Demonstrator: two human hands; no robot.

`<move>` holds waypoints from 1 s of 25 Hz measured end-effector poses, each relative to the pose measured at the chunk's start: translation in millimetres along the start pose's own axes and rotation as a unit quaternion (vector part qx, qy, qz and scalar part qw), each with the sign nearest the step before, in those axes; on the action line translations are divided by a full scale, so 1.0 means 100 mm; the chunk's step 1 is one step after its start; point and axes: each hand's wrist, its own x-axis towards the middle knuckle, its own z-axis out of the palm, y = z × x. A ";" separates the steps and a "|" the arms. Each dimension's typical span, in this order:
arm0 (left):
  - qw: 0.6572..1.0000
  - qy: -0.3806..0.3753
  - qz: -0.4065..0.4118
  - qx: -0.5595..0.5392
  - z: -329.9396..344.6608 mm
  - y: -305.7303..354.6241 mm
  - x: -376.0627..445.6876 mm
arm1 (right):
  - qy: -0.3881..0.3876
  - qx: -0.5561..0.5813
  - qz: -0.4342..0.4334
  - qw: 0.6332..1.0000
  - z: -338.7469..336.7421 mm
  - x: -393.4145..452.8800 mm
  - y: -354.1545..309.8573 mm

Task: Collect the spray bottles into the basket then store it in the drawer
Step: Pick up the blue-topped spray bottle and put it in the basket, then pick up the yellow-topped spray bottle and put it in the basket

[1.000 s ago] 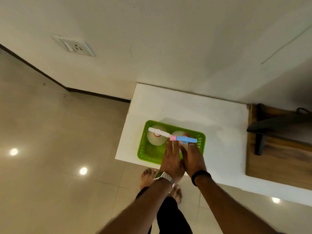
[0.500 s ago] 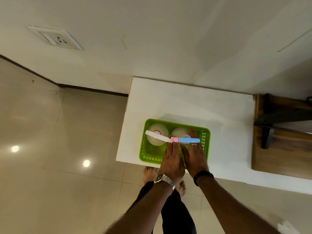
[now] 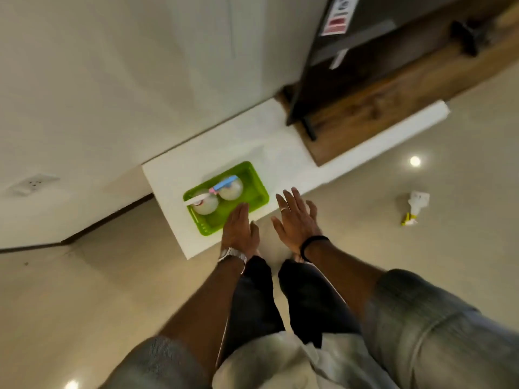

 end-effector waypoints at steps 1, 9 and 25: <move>0.999 -0.013 0.034 0.035 -0.06 0.17 -0.01 | 0.014 0.014 0.025 1.000 -0.07 -0.20 0.12; 0.943 -0.069 0.237 0.225 0.31 1.71 -0.28 | 0.087 0.062 0.181 0.978 -0.42 -1.70 1.52; 0.769 -0.193 0.450 0.411 2.71 5.13 -0.85 | 0.171 0.173 0.479 0.843 -0.39 -3.56 4.49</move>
